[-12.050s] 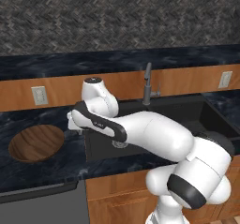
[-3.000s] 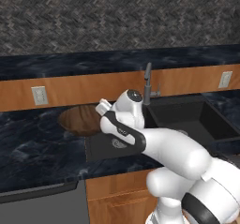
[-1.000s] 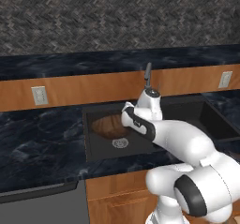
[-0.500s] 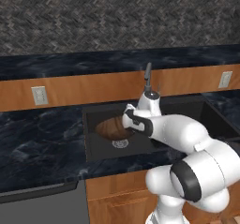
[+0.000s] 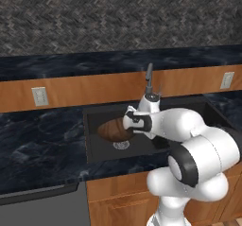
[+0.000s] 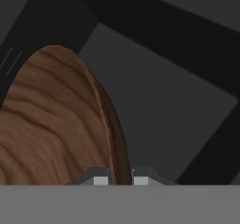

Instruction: Remove the onion and onion from the sink. Then move the bowl and cup from the counter to the sink for washing.

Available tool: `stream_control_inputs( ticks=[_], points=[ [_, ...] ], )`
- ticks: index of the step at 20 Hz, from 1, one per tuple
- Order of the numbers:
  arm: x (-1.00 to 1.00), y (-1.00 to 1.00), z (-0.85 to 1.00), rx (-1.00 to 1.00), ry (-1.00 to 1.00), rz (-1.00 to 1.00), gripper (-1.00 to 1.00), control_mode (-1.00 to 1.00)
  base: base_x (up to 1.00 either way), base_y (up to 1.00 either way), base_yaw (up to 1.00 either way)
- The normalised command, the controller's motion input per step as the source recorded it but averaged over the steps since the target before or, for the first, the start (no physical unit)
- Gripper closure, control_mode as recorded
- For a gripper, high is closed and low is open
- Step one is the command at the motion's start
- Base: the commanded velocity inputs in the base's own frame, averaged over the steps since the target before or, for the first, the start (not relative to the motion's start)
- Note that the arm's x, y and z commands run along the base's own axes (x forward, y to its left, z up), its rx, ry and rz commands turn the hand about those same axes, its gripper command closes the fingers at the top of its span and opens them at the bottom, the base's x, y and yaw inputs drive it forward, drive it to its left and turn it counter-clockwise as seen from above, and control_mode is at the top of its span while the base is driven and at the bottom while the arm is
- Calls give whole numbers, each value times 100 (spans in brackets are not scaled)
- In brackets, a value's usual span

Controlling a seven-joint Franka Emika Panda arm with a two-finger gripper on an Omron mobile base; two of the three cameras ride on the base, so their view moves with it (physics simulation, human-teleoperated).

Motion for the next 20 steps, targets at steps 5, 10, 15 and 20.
stream_control_inputs(
  ticks=[5,10,15,20],
  points=[
    [21,-1,-14,0,-1,7,100,-100,0,0,0],
    [24,-4,-16,0,0,8,100,-100,0,0,0],
    [25,-4,-17,0,0,8,100,-100,0,0,0],
    [23,-2,-16,0,0,7,100,-100,0,0,0]
  ],
)
